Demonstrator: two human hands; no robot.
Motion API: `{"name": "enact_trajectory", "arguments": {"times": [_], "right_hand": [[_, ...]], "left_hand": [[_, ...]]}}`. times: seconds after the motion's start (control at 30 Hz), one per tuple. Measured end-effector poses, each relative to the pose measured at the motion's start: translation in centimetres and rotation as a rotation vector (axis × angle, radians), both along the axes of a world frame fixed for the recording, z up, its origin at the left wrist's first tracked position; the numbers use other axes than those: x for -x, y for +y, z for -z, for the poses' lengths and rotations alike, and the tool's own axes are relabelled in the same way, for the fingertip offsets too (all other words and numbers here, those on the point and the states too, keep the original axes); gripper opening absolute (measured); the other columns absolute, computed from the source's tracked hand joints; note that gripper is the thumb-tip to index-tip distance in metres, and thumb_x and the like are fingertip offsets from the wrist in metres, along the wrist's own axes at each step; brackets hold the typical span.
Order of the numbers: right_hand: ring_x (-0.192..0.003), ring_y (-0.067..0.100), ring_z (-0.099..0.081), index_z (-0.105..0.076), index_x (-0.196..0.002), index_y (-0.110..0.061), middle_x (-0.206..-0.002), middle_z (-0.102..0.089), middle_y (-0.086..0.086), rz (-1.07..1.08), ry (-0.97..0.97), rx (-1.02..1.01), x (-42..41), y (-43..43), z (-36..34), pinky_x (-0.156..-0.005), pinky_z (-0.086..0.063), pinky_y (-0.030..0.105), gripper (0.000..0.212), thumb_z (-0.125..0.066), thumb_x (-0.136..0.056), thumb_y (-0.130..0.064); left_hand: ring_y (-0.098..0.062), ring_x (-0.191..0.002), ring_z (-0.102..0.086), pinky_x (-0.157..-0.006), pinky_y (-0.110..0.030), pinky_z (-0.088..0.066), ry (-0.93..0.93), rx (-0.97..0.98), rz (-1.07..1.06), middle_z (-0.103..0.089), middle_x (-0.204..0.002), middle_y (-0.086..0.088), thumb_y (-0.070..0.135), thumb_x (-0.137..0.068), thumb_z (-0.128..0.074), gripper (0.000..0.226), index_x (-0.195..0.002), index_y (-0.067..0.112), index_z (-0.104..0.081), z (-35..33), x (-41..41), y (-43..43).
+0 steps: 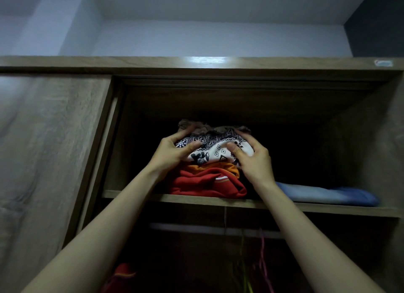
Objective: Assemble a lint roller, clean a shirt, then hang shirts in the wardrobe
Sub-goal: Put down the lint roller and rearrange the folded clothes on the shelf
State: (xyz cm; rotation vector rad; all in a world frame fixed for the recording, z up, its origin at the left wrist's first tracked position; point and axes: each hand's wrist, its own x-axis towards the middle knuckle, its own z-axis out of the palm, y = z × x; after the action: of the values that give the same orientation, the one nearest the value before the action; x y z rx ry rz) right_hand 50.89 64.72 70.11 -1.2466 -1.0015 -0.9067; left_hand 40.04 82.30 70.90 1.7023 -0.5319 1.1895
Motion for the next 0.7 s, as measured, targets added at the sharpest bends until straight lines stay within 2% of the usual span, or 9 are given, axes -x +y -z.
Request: {"name": "enact_trajectory", "arguments": {"times": [0.1, 0.2, 0.27, 0.33, 0.37, 0.47, 0.57, 0.7], "right_hand": [[-0.116, 0.007, -0.056, -0.063, -0.120, -0.030, -0.118, -0.062, -0.015, -0.034, -0.003, -0.045, -0.5, -1.7, -1.0, -0.095, -0.052, 0.042, 0.048, -0.075, -0.076, -0.042], [-0.113, 0.011, -0.059, -0.062, -0.122, -0.028, -0.120, -0.062, -0.012, -0.059, 0.000, -0.069, -1.3, -4.3, -1.6, -0.081, -0.059, 0.042, 0.048, -0.075, -0.077, -0.035], [-0.112, 0.014, -0.060, -0.061, -0.123, -0.029, -0.114, -0.060, -0.018, -0.060, 0.011, -0.074, -2.1, -6.5, -1.6, -0.074, -0.060, 0.040, 0.051, -0.074, -0.074, -0.038], [-0.112, 0.013, -0.060, -0.062, -0.122, -0.031, -0.113, -0.060, -0.020, -0.032, 0.017, -0.082, -3.1, -8.9, -1.5, -0.077, -0.059, 0.040, 0.056, -0.074, -0.069, -0.046], [-0.113, 0.012, -0.059, -0.062, -0.121, -0.032, -0.115, -0.061, -0.019, 0.000, 0.012, -0.086, -3.6, -10.2, -1.4, -0.083, -0.057, 0.040, 0.057, -0.074, -0.067, -0.049], [-0.113, 0.003, -0.058, -0.064, -0.121, -0.028, -0.115, -0.065, -0.013, 0.108, -0.024, -0.077, -5.2, -14.1, -1.0, -0.098, -0.048, 0.028, 0.053, -0.076, -0.072, -0.042], [-0.109, -0.004, -0.057, -0.063, -0.123, -0.030, -0.116, -0.066, -0.013, 0.195, -0.018, -0.021, -6.0, -17.3, -0.3, -0.093, -0.045, 0.013, 0.050, -0.075, -0.076, -0.038], [-0.113, -0.002, -0.053, -0.059, -0.126, -0.033, -0.119, -0.062, -0.015, 0.279, -0.013, 0.079, -6.1, -19.5, 1.2, -0.082, -0.036, -0.003, 0.049, -0.071, -0.079, -0.041]], "left_hand": [[0.009, -0.090, -0.062, -0.071, -0.005, -0.049, 0.019, -0.079, -0.031, -0.053, -0.131, 0.008, 0.012, -0.084, -0.071, 0.055, -0.136, 0.020, -0.052, -1.4, 0.1, -1.2], [0.000, -0.092, -0.067, -0.077, -0.012, -0.053, 0.087, -0.118, 0.039, -0.065, -0.122, 0.001, 0.009, -0.083, -0.071, 0.057, -0.136, 0.021, -0.053, -3.0, -0.8, -3.0], [-0.007, -0.094, -0.068, -0.080, -0.017, -0.055, 0.128, -0.132, 0.089, -0.067, -0.118, -0.002, 0.005, -0.083, -0.070, 0.057, -0.135, 0.021, -0.053, -3.7, -2.2, -4.6], [-0.007, -0.089, -0.069, -0.080, -0.018, -0.056, 0.168, -0.151, 0.127, -0.069, -0.110, -0.001, 0.003, -0.084, -0.069, 0.056, -0.135, 0.022, -0.053, -4.2, -3.7, -6.6], [-0.008, -0.088, -0.069, -0.080, -0.020, -0.057, 0.191, -0.156, 0.148, -0.069, -0.108, -0.001, 0.002, -0.085, -0.068, 0.056, -0.135, 0.024, -0.054, -4.3, -4.5, -7.7], [-0.017, -0.094, -0.069, -0.083, -0.026, -0.057, 0.240, -0.149, 0.217, -0.068, -0.113, -0.006, 0.000, -0.086, -0.066, 0.056, -0.133, 0.028, -0.054, -4.3, -7.1, -11.1], [-0.022, -0.098, -0.067, -0.083, -0.030, -0.057, 0.310, -0.130, 0.295, -0.067, -0.116, -0.010, -0.004, -0.086, -0.062, 0.058, -0.136, 0.025, -0.052, -4.0, -9.0, -13.7], [-0.026, -0.110, -0.065, -0.090, -0.033, -0.055, 0.398, -0.228, 0.269, -0.063, -0.125, -0.013, -0.002, -0.086, -0.063, 0.059, -0.137, 0.025, -0.050, -3.4, -9.9, -14.8]]}}
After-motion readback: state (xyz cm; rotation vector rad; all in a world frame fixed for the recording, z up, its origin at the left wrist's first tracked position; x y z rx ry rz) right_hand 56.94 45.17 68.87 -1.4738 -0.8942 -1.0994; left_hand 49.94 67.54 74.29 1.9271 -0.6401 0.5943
